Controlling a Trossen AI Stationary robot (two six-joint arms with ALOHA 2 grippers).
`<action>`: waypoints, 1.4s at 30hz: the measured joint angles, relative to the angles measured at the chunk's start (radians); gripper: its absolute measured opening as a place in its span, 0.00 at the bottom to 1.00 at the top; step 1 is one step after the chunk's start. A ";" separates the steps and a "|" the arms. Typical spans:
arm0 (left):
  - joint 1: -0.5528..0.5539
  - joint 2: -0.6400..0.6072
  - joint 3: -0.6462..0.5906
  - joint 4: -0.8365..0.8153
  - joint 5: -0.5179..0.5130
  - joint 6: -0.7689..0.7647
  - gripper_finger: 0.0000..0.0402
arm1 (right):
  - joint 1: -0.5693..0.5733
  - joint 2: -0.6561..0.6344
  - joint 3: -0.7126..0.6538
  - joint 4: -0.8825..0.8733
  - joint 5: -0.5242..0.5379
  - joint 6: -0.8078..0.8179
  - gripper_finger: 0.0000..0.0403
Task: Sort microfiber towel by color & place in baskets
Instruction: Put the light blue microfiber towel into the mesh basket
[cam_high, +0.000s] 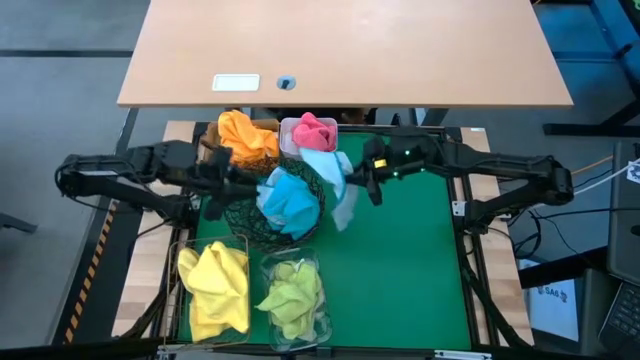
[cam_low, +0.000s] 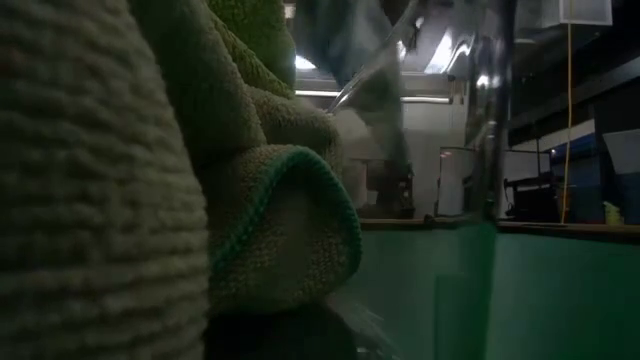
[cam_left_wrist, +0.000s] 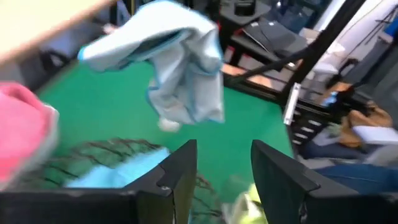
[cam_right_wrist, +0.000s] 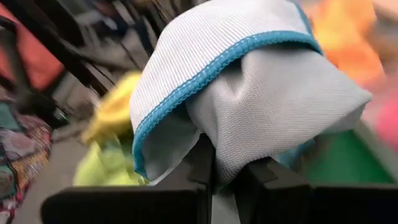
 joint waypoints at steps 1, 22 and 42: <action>0.009 -0.017 0.000 -0.008 -0.008 0.028 0.36 | 0.000 0.002 0.002 0.058 -0.014 -0.013 0.09; 0.111 -0.355 -0.248 -0.028 -0.063 0.366 0.36 | 0.000 0.408 0.002 0.937 -0.109 -0.042 0.09; 0.110 -0.818 -0.752 0.205 -0.062 0.346 0.36 | 0.000 0.625 0.002 1.005 -0.046 -0.017 0.09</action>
